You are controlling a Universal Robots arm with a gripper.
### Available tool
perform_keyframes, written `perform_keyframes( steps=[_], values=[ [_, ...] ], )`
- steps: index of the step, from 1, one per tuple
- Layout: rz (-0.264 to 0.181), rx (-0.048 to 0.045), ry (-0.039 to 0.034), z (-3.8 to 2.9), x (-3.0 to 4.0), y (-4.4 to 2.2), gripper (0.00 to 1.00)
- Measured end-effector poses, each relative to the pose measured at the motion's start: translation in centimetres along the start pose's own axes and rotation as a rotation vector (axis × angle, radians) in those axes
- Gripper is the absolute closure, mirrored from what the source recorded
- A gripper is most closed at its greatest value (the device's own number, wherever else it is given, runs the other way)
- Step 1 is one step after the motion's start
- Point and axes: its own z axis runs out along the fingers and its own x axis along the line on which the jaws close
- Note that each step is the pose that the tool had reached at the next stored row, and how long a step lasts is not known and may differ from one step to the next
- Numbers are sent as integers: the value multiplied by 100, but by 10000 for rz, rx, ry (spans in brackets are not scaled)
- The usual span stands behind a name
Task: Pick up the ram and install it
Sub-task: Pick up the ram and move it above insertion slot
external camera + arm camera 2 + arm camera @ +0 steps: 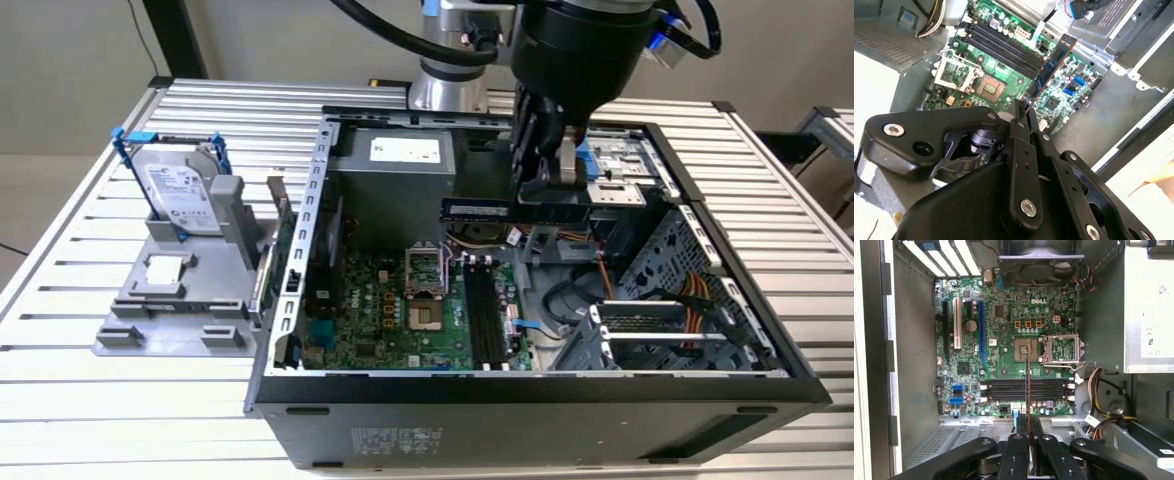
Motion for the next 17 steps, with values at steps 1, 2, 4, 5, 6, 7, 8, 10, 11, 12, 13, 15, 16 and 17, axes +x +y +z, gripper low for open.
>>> perform_keyframes(
  steps=[1,2,4,5,6,7,8,10,11,12,13,15,16,17],
  values=[
    [0,0,0,0,-1,-14,100],
    [0,0,0,0,-1,-27,100],
    [0,0,0,-1,-3,-55,100],
    [-1,0,0,-1,-3,-69,100],
    [0,0,1,-2,-3,-81,100],
    [0,0,0,-1,-4,-94,100],
    [0,0,0,-1,-4,-107,100],
    [0,0,0,-2,-5,-133,100],
    [-1,0,0,-2,-6,-142,100],
    [0,0,0,-2,-6,-150,100],
    [0,0,1,-2,-6,-157,100],
    [-1,0,1,-2,-7,-164,100],
    [0,0,1,-2,-7,-164,100],
    [1,0,2,-3,-6,-164,100]
  ],
)
